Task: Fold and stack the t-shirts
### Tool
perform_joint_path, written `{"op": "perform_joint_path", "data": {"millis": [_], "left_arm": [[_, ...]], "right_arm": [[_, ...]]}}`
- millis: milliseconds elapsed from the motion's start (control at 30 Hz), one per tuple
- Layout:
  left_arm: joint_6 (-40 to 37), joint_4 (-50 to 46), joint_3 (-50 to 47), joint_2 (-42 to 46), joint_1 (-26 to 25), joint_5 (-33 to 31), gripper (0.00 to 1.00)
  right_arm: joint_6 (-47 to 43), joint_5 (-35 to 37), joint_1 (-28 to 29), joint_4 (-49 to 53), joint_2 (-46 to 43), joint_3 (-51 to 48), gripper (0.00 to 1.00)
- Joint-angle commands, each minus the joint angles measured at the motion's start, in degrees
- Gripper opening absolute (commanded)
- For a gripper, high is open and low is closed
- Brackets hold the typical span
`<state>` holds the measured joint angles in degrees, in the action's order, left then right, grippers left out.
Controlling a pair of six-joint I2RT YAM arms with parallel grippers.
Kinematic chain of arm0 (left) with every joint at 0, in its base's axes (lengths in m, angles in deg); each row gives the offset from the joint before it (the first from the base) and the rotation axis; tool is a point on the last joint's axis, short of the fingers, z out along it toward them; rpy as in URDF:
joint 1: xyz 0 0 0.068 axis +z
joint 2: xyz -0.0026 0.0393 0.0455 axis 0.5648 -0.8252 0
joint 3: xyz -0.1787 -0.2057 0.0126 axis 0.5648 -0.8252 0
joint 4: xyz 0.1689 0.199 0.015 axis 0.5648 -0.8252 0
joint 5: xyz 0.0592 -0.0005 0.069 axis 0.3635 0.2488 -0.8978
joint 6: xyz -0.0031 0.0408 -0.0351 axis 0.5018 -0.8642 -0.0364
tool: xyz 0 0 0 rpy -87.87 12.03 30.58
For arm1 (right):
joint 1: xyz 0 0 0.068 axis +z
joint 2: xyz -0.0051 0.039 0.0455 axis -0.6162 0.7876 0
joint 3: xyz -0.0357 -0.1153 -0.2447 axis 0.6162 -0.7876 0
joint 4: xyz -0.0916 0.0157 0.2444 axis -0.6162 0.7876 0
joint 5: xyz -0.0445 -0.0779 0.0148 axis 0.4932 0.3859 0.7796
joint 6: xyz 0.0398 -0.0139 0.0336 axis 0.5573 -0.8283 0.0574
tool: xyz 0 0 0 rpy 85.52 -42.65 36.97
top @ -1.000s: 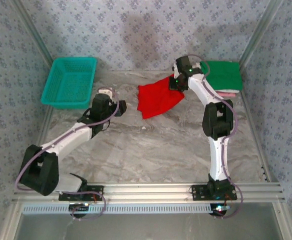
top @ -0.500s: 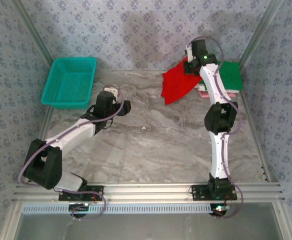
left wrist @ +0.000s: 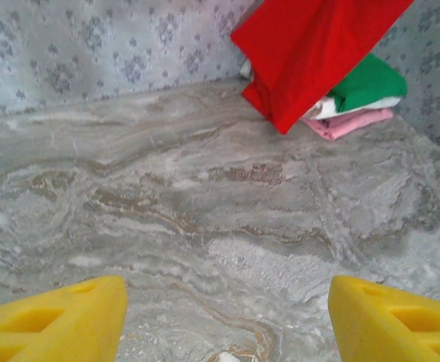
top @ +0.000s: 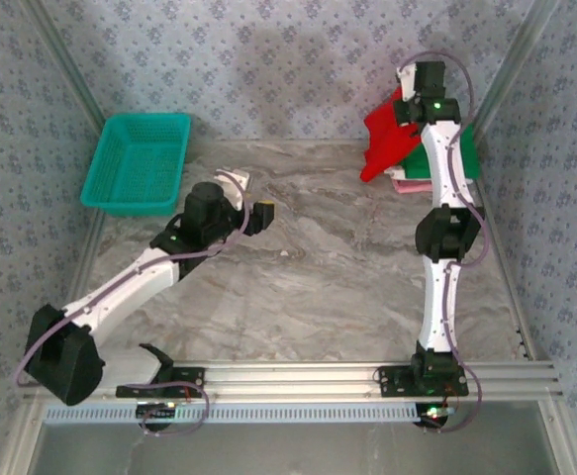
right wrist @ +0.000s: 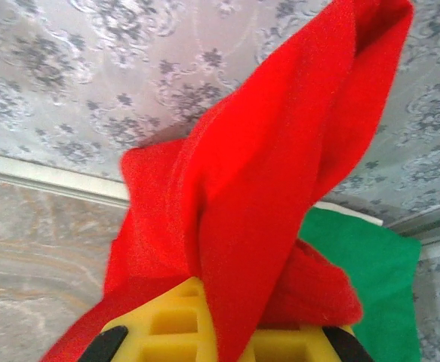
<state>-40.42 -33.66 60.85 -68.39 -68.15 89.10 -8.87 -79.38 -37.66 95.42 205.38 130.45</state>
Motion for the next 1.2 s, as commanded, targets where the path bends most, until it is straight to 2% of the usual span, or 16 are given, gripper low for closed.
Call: {"op": "perform_joint_path", "data": {"millis": [0, 67, 367, 600, 633, 667, 700, 733, 833, 933, 967, 1000, 1067, 1167], "left_arm": [[-2.3, 2.4, -2.2, 4.4, 0.1, 0.3, 0.72], [-2.9, 5.3, -4.3, 6.0, 0.1, 0.0, 0.78], [-3.7, 4.7, -3.6, 4.3, 0.1, -1.1, 0.78], [-3.4, 4.9, -2.8, 2.6, 0.2, -3.2, 0.79], [-3.3, 4.9, -2.7, 2.5, 0.2, -3.5, 0.79], [-3.1, 4.9, -2.6, 2.3, 0.1, -3.9, 0.79], [-3.1, 5.0, -2.6, 1.9, 0.2, -4.3, 0.79], [-3.0, 5.0, -2.5, 1.7, 0.2, -4.8, 0.79], [-3.0, 4.9, -2.7, 1.6, 0.3, -8.1, 0.82], [-1.5, 8.3, -6.2, 3.7, 0.9, -18.2, 0.89], [-0.6, 11.4, -8.7, 5.0, 1.8, -20.3, 0.97], [0.3, 15.2, -12.0, 6.4, 3.3, -21.2, 0.98], [2.7, 20.2, -16.8, 8.8, 7.1, -21.7, 0.98], [3.5, 21.4, -20.8, 11.4, 12.2, -23.2, 0.98]], "right_arm": [[-2.2, 0.8, -3.3, -4.7, 0.3, 3.7, 0.00], [-1.8, 0.8, -4.4, -5.0, 0.4, 4.1, 0.00], [-3.0, 2.9, -9.2, -8.4, 2.7, 3.3, 0.00], [-3.6, 9.8, -12.5, -13.4, 6.8, 2.4, 0.00], [-3.0, 10.2, -12.7, -14.2, 6.9, 1.6, 0.15], [-2.4, 10.7, -13.0, -14.7, 6.8, 1.0, 0.54], [-2.0, 11.3, -13.1, -15.0, 6.8, 0.7, 0.86], [-1.8, 11.7, -13.1, -14.9, 6.7, 0.7, 0.99], [0.0, 12.4, -12.6, -13.1, 4.7, 0.4, 1.00], [5.3, 11.2, -12.3, -9.2, -1.3, -4.4, 1.00], [8.0, 10.6, -12.3, -9.1, -4.9, -9.0, 1.00], [11.2, 9.5, -12.3, -9.9, -8.5, -14.1, 1.00], [17.8, 7.5, -12.3, -16.5, -18.4, -29.1, 1.00], [25.5, 2.3, -11.5, -25.1, -31.7, -48.2, 1.00]]}}
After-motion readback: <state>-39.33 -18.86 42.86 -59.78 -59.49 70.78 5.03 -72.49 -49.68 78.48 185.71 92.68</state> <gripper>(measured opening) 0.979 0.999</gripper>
